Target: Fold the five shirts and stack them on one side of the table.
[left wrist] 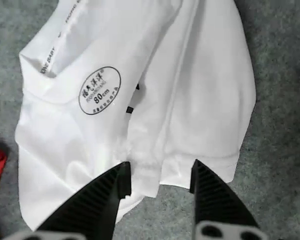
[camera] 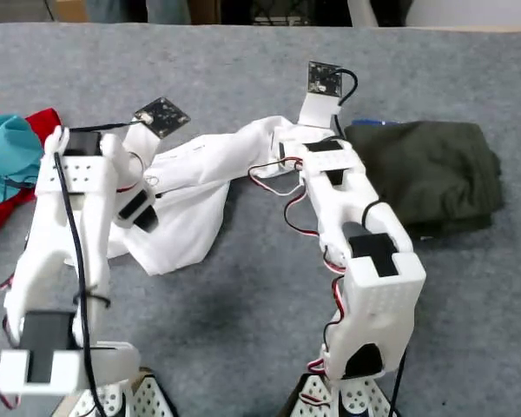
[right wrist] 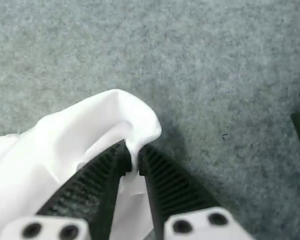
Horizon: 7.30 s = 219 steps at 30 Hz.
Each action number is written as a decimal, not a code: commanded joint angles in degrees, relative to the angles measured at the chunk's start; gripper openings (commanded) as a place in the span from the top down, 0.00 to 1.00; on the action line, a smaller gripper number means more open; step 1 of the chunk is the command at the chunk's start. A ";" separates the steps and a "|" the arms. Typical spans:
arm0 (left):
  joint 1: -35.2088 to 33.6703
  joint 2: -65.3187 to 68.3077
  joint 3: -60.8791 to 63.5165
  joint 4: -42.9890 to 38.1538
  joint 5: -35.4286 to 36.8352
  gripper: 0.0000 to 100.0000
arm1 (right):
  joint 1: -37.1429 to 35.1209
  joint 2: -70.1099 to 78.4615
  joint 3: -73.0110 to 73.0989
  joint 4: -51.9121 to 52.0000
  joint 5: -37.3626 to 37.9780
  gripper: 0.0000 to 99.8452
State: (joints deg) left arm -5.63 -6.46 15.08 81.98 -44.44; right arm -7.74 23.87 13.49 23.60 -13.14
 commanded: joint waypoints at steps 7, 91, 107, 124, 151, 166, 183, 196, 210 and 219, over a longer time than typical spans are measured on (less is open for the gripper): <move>-0.48 6.24 -7.25 5.80 -4.13 0.88 | -0.53 -0.31 -1.63 -1.14 -0.70 0.99; -15.43 -56.70 -26.51 4.92 25.05 0.97 | 4.13 -43.82 -73.80 41.49 -23.21 0.99; -15.43 -11.60 15.16 -83.96 25.49 0.97 | 0.88 -2.07 -52.79 0.26 -17.14 0.99; -11.82 12.22 -19.82 -27.69 24.97 0.97 | -0.44 26.07 -107.65 53.71 -9.85 0.99; -11.91 12.22 11.12 -29.71 16.70 0.97 | 1.85 2.95 -47.60 76.84 4.40 0.99; -15.08 12.13 10.68 -29.63 10.20 0.97 | 5.98 -14.64 -17.45 67.43 10.02 0.99; -14.55 1.85 14.73 -20.48 -1.23 0.97 | 4.92 -15.25 2.42 48.26 10.20 0.99; -20.79 1.23 6.20 -11.25 3.43 0.82 | 4.57 -15.43 -9.54 60.40 10.20 0.79; -16.84 0.18 -8.75 -16.53 12.22 0.98 | -0.62 -1.01 -42.33 59.96 6.68 0.98; -10.95 29.45 -20.88 -32.88 36.84 0.97 | -1.32 33.54 -76.09 56.09 3.78 0.99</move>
State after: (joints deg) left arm -16.88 14.29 2.07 52.09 -13.58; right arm -8.70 48.75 -49.63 80.48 -8.66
